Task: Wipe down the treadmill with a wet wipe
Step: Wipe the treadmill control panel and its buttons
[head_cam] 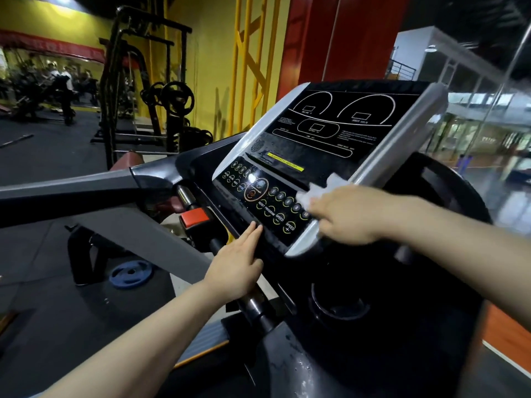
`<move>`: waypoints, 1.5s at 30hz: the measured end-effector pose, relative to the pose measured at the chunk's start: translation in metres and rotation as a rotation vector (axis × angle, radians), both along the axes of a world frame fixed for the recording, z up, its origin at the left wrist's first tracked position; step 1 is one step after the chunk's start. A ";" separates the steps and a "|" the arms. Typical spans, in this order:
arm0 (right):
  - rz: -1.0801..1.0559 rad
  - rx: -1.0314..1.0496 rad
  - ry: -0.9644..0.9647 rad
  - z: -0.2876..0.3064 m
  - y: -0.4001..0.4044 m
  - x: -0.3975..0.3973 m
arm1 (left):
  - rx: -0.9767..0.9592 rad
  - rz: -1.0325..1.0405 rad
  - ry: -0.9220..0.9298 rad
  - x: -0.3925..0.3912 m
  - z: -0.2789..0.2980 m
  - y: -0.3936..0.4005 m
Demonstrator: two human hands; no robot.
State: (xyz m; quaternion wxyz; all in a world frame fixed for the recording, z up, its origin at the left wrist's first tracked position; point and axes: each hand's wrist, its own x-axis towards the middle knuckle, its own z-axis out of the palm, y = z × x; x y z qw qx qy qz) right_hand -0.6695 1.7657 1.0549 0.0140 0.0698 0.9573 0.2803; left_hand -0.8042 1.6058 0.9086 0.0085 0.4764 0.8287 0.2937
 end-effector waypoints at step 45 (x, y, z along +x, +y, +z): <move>0.039 0.158 0.105 -0.050 0.015 -0.190 | 0.080 -0.092 0.180 -0.067 -0.045 -0.029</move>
